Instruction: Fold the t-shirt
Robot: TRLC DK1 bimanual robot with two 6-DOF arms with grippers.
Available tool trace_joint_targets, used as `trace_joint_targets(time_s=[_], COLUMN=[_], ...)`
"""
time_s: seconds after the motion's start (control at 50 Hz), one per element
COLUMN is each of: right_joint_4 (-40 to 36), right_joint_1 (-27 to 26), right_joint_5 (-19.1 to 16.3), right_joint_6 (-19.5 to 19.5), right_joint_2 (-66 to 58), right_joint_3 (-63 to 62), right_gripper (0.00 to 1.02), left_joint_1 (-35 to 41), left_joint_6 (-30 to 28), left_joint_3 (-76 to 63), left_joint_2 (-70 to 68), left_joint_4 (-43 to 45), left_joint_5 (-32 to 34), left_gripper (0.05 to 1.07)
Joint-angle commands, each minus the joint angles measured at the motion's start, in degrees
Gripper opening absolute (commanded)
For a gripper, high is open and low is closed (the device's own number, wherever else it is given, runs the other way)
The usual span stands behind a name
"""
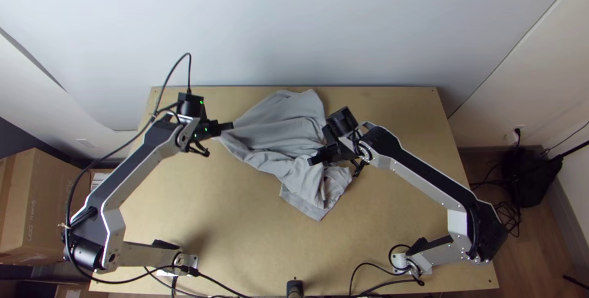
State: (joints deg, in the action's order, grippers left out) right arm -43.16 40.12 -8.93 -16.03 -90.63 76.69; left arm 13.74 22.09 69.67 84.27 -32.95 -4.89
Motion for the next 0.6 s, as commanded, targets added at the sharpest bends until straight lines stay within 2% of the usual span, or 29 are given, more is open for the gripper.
trace_joint_targets(time_s=[0.0, 0.08, 0.14, 0.18, 0.3, 0.36, 0.58], right_joint_4=[1.7, 2.6, 2.6, 2.6, 2.7, 2.7, 2.7], right_joint_1=[-1.3, -2.1, -2.4, -2.5, -3.4, -3.9, -5.3], right_joint_5=[0.3, 0.3, 0.3, 0.3, 0.3, 0.3, 0.3], right_joint_6=[-0.7, -0.8, -0.8, -0.8, -0.7, -0.7, -0.6], right_joint_2=[1.5, 1.5, 1.3, 1.2, 1.2, 1.2, 1.0], right_joint_3=[-2.5, -3.6, -4.3, -4.6, -5.2, -5.3, -5.8], right_gripper=[0.02, 0.02, 0.02, 0.02, 0.02, 0.02, 0.02], left_joint_1=[1.7, 3.0, 3.8, 4.5, 5.7, 5.6, 1.0], left_joint_6=[0.8, 0.9, 1.0, 1.4, 1.9, 1.9, 1.6], left_joint_3=[-7.5, -11.7, -13.2, -13.7, -14.3, -13.9, -9.8], left_joint_2=[-1.9, -2.3, -2.3, -2.2, -3.1, -3.5, -4.1], left_joint_4=[3.5, 7.1, 8.3, 8.3, 7.5, 6.2, -2.3], left_joint_5=[0.7, 0.7, 0.8, 0.7, 2.0, 3.0, 6.4], left_gripper=[0.08, 0.08, 0.14, 0.22, 0.59, 0.72, 0.89])
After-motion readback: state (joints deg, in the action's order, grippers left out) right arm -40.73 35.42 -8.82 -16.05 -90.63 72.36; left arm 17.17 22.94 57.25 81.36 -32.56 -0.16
